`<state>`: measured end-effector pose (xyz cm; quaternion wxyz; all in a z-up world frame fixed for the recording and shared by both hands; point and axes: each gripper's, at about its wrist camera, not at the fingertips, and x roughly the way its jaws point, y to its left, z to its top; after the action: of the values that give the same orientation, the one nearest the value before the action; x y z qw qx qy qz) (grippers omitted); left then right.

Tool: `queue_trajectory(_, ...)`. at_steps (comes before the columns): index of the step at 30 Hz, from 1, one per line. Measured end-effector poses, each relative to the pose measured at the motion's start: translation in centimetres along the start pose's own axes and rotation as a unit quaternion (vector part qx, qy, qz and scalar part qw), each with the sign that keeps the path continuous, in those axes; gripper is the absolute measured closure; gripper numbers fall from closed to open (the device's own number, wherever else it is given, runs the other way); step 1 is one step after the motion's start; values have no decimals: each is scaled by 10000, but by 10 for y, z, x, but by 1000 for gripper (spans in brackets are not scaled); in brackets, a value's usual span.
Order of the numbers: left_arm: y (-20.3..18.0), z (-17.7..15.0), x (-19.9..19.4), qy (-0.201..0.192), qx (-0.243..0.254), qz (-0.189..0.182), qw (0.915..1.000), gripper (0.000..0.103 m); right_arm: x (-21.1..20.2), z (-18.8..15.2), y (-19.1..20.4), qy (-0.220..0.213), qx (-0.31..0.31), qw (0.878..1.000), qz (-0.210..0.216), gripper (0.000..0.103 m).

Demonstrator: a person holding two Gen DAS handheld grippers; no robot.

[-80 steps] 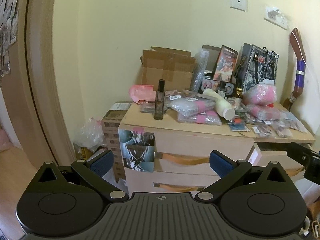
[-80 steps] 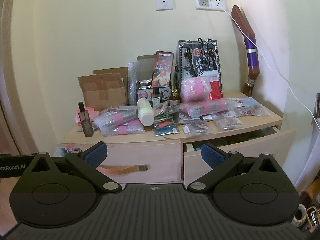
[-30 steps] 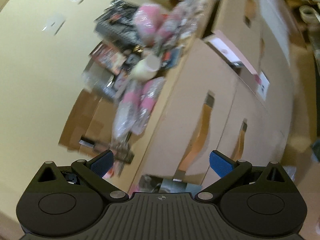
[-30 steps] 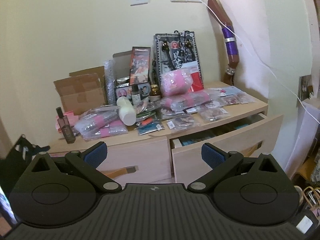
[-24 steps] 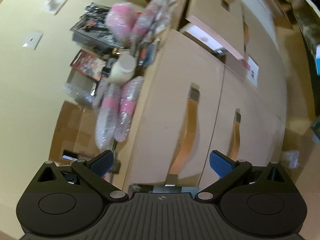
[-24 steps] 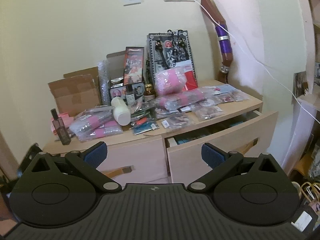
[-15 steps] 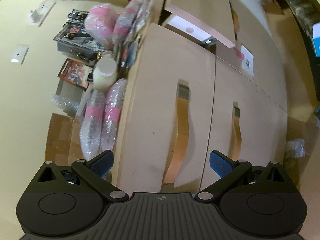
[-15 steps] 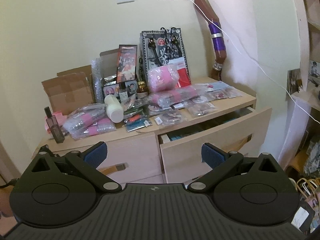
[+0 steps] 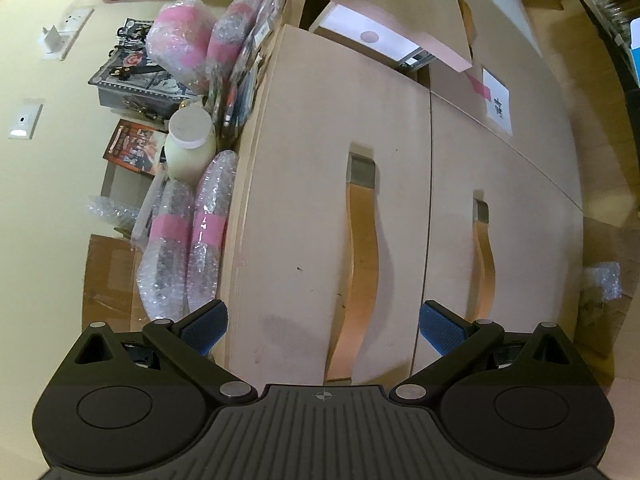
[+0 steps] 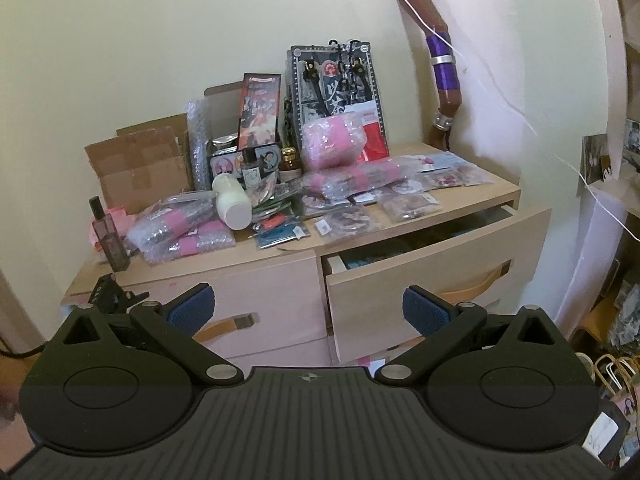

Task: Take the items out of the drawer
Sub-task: 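Move the left gripper onto the orange strap handle of the drawer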

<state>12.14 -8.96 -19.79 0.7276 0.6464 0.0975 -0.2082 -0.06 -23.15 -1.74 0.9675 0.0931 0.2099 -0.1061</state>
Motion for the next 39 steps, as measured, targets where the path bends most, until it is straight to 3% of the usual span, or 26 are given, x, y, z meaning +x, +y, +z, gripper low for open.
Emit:
queue_trajectory(21,-7,3,23,134,52,-434,9990,0,28,6,20,499,-466,9973,259,0)
queue_trajectory(39,-11,5,27,144,78,-270,9995,0,41,8,23,718,-536,9954,346,0)
